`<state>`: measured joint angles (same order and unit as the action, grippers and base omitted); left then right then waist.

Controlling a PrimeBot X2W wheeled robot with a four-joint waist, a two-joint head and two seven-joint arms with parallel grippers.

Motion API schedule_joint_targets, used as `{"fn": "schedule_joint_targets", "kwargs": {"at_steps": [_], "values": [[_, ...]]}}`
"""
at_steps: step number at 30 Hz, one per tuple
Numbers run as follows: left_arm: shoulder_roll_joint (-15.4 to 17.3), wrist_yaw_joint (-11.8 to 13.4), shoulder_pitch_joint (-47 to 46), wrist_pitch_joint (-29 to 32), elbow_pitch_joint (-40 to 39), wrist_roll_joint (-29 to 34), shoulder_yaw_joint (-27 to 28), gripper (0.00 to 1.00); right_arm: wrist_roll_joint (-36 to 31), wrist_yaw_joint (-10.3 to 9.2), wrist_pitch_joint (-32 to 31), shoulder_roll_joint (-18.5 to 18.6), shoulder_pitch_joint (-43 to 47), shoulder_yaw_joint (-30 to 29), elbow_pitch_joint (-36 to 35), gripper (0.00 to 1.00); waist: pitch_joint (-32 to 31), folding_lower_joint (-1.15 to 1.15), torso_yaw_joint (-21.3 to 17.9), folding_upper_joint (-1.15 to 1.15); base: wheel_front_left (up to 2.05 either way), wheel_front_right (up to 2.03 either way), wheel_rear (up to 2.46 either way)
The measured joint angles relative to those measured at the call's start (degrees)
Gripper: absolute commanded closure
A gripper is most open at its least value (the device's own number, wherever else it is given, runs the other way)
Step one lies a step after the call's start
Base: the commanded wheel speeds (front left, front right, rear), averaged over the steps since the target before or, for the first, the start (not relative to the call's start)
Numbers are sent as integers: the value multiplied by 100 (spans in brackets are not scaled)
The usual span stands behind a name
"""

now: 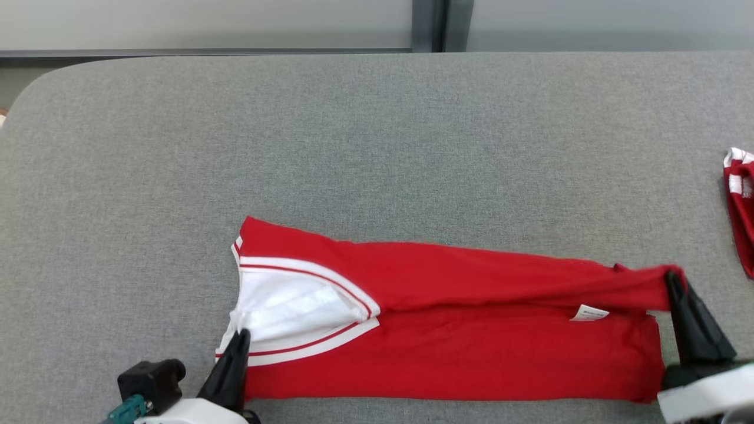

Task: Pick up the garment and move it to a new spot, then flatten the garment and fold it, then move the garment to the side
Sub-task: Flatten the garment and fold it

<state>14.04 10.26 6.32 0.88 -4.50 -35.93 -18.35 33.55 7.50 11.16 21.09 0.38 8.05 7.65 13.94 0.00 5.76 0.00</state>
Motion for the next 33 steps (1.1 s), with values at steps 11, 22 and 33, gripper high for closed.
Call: {"fn": "schedule_joint_targets", "kwargs": {"at_steps": [11,22,33], "values": [[-34,41,-18,-906,323,275,164,0,-1157,0,277,-575,772,-472,-537,0,-103,0,-39,0,0,0,0],[119,156,-464,-1557,109,1032,534,0,-2260,0,-156,-1211,767,-1090,-1817,0,-401,0,-262,0,0,0,0],[202,141,-426,-1579,268,1352,455,0,-2421,0,-648,-1316,1019,-869,-2100,0,-909,0,-385,0,0,0,0]]}}
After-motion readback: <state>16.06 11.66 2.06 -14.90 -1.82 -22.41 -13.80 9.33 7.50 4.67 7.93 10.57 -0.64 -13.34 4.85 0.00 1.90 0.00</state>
